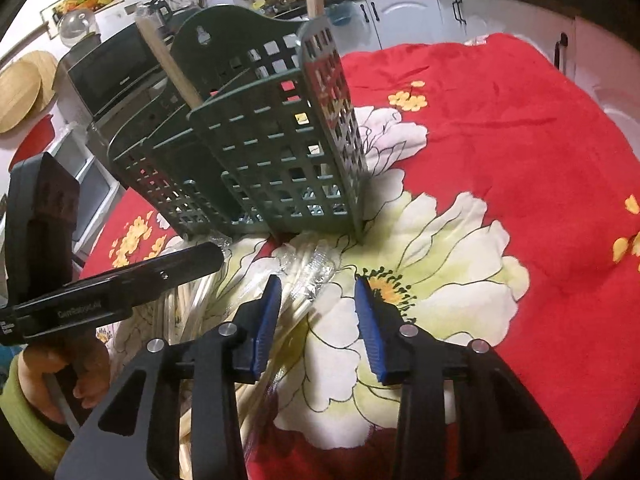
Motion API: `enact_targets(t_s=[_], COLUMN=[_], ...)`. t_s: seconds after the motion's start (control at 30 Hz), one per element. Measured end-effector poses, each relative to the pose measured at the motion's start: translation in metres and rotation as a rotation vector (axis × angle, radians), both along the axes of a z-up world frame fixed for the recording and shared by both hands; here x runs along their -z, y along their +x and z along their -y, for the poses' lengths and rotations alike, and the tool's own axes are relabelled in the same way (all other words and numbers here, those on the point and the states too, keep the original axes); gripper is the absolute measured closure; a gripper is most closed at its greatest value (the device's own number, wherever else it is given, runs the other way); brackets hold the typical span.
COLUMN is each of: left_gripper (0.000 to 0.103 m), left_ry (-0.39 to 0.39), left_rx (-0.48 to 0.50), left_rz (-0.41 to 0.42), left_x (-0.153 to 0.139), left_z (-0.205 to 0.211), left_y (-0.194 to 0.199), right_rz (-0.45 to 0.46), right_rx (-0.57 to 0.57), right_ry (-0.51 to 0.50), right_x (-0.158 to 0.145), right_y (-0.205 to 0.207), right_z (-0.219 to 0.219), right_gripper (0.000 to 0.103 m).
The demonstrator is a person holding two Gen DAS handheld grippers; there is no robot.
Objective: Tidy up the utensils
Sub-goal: 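Reach the left tool down to the pile and close it while the right tool grasps a chopstick, then raise the left tool's chopstick over the caddy while the right tool carries its chopstick up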
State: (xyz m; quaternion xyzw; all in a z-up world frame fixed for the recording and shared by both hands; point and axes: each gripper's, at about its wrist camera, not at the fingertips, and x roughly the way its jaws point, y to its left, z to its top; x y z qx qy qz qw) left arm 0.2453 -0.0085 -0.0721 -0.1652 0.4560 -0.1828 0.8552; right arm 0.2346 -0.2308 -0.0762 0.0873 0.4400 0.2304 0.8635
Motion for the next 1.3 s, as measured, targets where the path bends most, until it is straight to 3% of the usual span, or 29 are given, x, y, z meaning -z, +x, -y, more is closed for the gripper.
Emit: enact_targets(t_s=[0.1,0.37,0.67,1.03,1.3], left_gripper=[0.067,0.097,0.100,0.101,0.101], left_ry=[0.000,-0.025,-0.095,-0.108,-0.099], left_rx=[-0.003,-0.035,-0.063,-0.127,-0.125], left_rz=[-0.003,-0.026,-0.006,0.166,0.253], left_x=[0.001,0.013,0.004,-0.051,-0.077], left_z=[0.001,-0.009,-0.033,-0.067,-0.064], left_y=[0.004,0.011,-0.002,-0.040,-0.057], right_rz=[-0.011,0.013,0.086,0.218,0.295], right_rx=[0.013,0.032,0.095,0.171,0.212], right_ry=[0.025,0.059,0.008,-0.005,0.002], right_x=[0.002,-0.001,-0.016,-0.054,-0.080], right_y=[0.002,0.000,-0.013,-0.034,-0.048], right_z=[0.002,0.003,0.017,0.039,0.051], right_gripper=[0.073,0.096,0.098,0.099,0.099])
